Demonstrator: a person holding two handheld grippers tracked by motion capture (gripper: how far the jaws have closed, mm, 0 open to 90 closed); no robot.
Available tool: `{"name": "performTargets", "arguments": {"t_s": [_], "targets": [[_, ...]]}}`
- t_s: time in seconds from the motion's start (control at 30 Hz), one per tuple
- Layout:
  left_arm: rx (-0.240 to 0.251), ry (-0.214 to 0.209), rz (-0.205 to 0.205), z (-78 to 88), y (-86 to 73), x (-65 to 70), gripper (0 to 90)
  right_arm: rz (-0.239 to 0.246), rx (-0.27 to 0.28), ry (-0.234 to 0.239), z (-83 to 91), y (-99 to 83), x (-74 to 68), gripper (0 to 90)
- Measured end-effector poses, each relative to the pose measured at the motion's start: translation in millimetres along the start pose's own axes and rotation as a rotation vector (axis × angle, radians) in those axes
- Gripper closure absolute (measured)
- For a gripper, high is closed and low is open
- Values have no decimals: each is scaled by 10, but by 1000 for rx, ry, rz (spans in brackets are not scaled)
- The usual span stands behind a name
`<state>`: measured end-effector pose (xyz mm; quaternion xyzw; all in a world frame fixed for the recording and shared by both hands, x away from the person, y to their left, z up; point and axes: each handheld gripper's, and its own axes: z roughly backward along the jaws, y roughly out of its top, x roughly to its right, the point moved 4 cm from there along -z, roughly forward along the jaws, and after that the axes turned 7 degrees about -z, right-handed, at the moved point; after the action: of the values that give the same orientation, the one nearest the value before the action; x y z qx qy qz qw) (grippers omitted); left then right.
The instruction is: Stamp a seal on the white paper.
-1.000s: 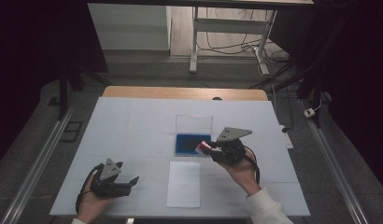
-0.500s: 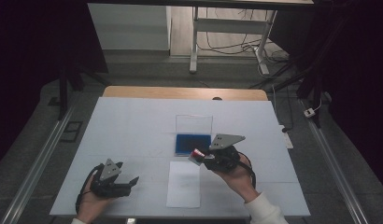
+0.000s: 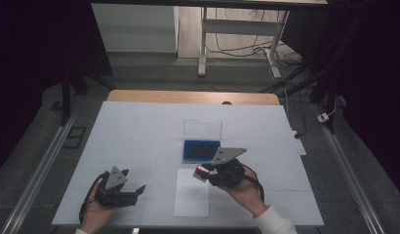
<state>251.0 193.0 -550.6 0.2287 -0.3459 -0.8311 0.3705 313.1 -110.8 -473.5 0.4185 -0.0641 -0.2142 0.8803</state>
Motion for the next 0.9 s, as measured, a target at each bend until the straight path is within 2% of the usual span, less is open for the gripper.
{"name": "performTargets", "arguments": {"t_s": [0.43, 0.6, 0.9], "targets": [[1, -1, 4, 9, -4, -3, 189, 38, -64, 29, -231, -74, -126, 700], [1, 1, 3, 15, -4, -1, 189, 71, -107, 17, -317, -111, -175, 700], [-4, -1, -3, 12, -7, 6, 190, 65, -129, 15, -415, -167, -158, 700]]}}
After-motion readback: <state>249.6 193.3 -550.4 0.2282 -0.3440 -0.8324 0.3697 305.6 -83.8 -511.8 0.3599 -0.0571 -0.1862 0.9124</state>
